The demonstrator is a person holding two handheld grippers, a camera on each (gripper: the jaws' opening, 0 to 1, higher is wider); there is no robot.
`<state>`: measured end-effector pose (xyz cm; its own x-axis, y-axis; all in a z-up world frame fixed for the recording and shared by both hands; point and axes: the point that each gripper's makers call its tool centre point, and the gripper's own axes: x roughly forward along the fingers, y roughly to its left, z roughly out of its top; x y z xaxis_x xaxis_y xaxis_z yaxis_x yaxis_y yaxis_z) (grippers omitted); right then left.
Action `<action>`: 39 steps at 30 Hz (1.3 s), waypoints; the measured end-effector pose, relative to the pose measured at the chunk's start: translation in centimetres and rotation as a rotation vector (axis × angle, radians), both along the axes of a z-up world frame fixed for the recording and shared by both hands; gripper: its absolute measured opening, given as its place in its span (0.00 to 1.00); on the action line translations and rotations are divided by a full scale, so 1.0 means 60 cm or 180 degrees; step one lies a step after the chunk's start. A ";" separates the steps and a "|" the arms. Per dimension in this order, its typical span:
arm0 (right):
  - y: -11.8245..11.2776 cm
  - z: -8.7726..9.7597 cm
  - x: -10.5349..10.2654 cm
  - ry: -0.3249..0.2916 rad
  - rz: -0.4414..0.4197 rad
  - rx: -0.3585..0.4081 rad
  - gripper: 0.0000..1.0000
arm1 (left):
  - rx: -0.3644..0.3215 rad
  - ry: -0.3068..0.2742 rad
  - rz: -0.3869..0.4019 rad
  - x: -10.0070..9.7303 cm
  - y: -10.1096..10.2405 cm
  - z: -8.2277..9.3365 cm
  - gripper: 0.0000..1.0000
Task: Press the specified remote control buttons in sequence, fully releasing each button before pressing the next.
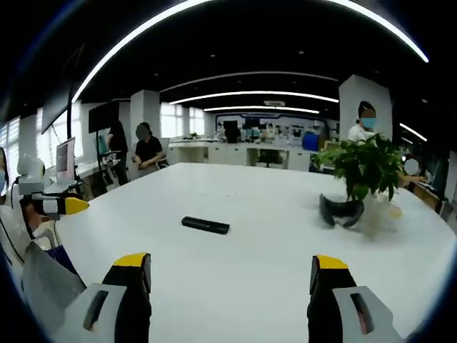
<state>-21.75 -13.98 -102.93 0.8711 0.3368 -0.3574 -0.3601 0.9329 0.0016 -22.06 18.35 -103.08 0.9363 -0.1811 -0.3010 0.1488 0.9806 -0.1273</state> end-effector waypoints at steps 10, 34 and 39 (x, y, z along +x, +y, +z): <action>0.009 -0.005 -0.002 0.0057 0.0059 -0.0013 0.92 | 0.0029 0.0031 -0.0023 0.000 -0.006 0.003 0.99; 0.022 -0.013 -0.002 0.0160 0.0154 0.0050 0.91 | 0.0108 0.0120 -0.0097 0.000 -0.027 -0.001 0.99; 0.028 -0.018 -0.006 0.0181 0.0181 0.0041 0.90 | 0.0122 0.0132 -0.0132 -0.001 -0.032 -0.002 0.99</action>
<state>-22.12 -12.30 -104.03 0.8288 0.3901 -0.4012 -0.4115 0.9107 0.0355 -22.11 16.43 -103.17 0.9148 -0.2070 -0.3469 0.1847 0.9780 -0.0965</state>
